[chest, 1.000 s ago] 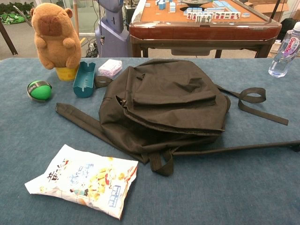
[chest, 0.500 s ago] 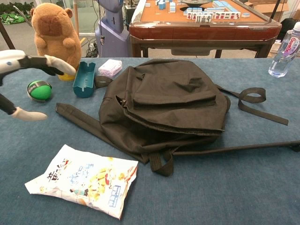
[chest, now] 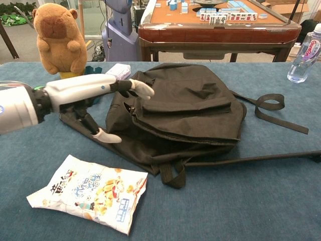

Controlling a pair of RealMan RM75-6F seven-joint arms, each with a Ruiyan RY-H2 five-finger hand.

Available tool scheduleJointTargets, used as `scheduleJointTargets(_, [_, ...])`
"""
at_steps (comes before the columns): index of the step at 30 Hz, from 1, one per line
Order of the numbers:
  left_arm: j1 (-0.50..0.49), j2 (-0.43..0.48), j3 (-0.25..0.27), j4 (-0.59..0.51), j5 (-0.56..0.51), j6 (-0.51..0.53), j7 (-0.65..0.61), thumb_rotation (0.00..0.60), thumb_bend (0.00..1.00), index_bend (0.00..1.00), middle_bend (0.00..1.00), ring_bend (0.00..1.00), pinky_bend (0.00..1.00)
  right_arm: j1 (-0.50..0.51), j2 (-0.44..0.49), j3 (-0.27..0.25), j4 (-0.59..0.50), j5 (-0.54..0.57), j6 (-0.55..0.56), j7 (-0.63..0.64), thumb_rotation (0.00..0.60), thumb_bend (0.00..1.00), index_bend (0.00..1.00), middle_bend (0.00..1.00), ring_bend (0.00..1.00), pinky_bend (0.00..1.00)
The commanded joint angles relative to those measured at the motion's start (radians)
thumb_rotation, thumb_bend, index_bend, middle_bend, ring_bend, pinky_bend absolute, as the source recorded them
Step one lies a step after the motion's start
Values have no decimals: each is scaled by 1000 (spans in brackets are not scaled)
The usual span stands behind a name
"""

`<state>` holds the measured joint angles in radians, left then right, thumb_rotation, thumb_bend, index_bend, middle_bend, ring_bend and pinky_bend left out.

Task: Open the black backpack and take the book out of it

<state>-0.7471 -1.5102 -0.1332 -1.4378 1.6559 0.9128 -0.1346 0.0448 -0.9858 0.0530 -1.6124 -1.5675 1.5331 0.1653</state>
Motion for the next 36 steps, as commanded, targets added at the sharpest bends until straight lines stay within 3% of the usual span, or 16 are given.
scheduleJointTargets(1, [-41,-59,-13,36,-33,-35,47,600,218,154,163,141,142,1,3,1,0,1,0,1,600,159,436,433,352,394])
scheduleJointTargets(10, [-95,-216,-43,139,-135,-66,203,600,218,226,164,168,142,-6,6,0,15,11,3,24,600,161,435,433,352,394])
scheduleJointTargets(14, [-109,-275,-71,191,-183,-53,249,600,224,288,218,230,155,-10,8,0,24,13,9,36,600,161,435,434,352,394])
scheduleJointTargets(18, [-117,-310,-98,237,-212,-18,259,600,348,383,306,302,201,-14,10,1,33,16,15,49,600,161,436,434,352,394])
scheduleJointTargets(22, [-112,-320,-116,249,-238,17,250,600,503,480,399,397,306,-16,9,0,41,14,17,60,600,161,436,434,352,394])
scheduleJointTargets(28, [-98,-305,-98,230,-276,11,258,600,547,632,599,581,595,-14,5,0,50,9,18,72,600,161,436,435,352,394])
scheduleJointTargets(32, [-72,-278,-85,160,-304,4,196,600,547,709,708,661,647,-12,4,0,52,5,18,75,600,161,436,435,352,394])
scheduleJointTargets(36, [-48,-217,-68,62,-312,-7,132,600,551,730,736,675,648,-12,5,1,52,4,18,74,600,161,436,435,352,394])
